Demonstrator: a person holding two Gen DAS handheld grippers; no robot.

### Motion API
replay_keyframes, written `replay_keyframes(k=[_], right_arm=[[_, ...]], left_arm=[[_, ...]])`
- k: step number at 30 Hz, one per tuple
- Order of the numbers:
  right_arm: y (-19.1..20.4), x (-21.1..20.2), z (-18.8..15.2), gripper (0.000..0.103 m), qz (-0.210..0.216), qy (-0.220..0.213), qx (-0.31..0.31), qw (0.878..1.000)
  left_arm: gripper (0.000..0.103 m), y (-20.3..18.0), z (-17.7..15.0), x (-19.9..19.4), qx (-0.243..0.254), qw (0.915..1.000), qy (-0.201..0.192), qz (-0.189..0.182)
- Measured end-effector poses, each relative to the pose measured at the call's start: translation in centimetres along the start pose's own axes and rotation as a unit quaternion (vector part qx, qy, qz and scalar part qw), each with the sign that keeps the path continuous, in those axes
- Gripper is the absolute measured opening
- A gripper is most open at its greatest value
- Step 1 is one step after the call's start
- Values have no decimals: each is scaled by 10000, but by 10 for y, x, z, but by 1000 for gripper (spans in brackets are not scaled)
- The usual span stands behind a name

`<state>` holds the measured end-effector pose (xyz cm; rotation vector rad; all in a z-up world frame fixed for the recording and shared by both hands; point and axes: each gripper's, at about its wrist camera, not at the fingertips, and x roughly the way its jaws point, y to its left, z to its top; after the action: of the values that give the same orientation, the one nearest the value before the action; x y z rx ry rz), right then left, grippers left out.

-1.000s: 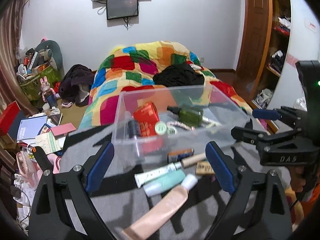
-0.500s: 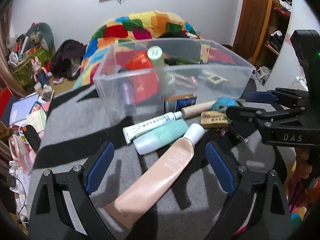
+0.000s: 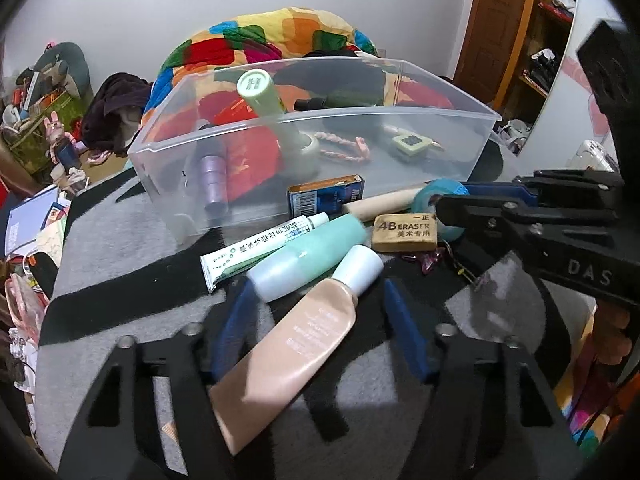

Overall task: Organize objects
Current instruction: 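Grasp the beige squeeze tube with the left tool while the right tool grasps the blue tape roll, then lower the beige tube and blue tape roll into the clear box and release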

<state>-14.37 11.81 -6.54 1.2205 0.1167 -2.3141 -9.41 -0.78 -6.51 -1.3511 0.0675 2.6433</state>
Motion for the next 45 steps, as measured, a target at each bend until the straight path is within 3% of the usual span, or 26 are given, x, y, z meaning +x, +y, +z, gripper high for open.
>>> replay_keyframes(k=[4,9,11,20,22,24,29,31,33,40,45], right_arm=[[-4,-9,-4,16,42,-45,63,10000],[-12,-27,-7,16,52,-201,165,9996],[-14,-33,-8,16,59,-257,197,9995],[-17,-49,-11,16,73,-414,232,9988],[-16,-52,-10,16,81,-452,233,9987],[-14,-55,-7,16,97,-512,223,9984],[-9,-60,-3,16,123,-622,162,9979],[-8,-58,-3,16,121,-616,145,9979],[-7,-55,-3,16,145,-579,151,9981],[-6,-50,-3,16,218,-547,198,9981],[-7,-53,4,16,273,-654,259,9971]], left_arm=[[45,4,0,-2,-116,9999,-39,-54],[24,7,-5,-11,-195,9997,-96,-84],[21,7,-7,-15,-187,9997,-101,-130],[22,-3,-12,-23,73,9995,-2,-296],[29,-4,-8,-19,92,9996,32,-256],[43,-2,-4,-12,52,9995,116,-280],[44,-1,1,3,16,9995,185,-241],[38,-3,0,3,36,9997,135,-202],[24,-3,-2,2,0,9999,84,-114],[21,5,-5,-17,-218,9996,-157,-30],[21,13,6,-45,-372,9977,-557,40]])
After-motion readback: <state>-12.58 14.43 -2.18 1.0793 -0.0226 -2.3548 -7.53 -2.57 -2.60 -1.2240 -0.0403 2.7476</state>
